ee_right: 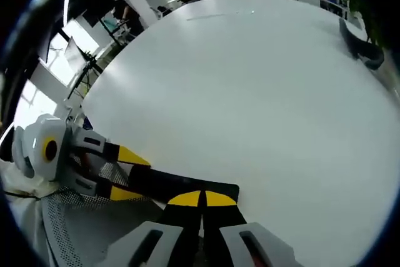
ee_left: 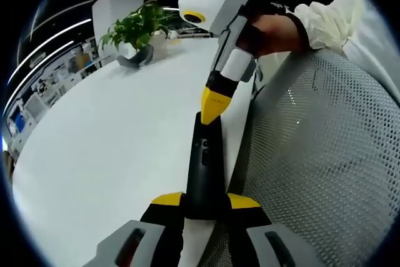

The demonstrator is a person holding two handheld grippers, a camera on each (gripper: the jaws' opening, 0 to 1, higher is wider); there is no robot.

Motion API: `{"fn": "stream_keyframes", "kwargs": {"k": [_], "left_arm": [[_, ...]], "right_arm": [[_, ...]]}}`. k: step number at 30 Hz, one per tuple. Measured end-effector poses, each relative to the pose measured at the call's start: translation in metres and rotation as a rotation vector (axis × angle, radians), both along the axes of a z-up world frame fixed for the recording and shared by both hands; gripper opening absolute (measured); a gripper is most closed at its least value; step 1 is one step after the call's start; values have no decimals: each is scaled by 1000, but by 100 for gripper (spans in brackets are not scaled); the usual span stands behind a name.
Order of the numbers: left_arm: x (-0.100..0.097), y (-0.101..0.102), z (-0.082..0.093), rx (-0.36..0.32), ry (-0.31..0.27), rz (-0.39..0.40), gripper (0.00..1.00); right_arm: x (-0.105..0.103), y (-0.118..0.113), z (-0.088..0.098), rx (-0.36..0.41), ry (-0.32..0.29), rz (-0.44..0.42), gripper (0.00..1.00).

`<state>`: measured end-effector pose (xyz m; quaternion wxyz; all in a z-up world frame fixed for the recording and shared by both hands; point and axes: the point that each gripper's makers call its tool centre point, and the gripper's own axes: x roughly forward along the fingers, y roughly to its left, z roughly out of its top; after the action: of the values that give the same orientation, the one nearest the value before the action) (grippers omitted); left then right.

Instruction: Press the specified remote control buttons in sequence, fully releasing each button before pressing the next.

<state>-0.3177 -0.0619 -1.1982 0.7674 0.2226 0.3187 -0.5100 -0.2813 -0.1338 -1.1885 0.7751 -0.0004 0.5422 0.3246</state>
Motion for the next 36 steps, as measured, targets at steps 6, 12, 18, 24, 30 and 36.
{"fn": "stream_keyframes", "kwargs": {"k": [6, 12, 18, 24, 30, 36], "left_arm": [[0, 0, 0, -1, 0, 1, 25], [0, 0, 0, -3, 0, 1, 25], [0, 0, 1, -3, -2, 0, 25], [0, 0, 1, -2, 1, -1, 25], [-1, -2, 0, 3, -4, -13, 24], [-3, -4, 1, -7, 2, -19, 24]], "right_arm": [[0, -1, 1, 27, 15, -33, 0], [0, 0, 1, 19, 7, -19, 0], [1, -1, 1, 34, 39, -57, 0], [-1, -2, 2, 18, 43, -49, 0], [1, 2, 8, 57, 17, -42, 0], [-3, 9, 7, 36, -9, 17, 0]]}}
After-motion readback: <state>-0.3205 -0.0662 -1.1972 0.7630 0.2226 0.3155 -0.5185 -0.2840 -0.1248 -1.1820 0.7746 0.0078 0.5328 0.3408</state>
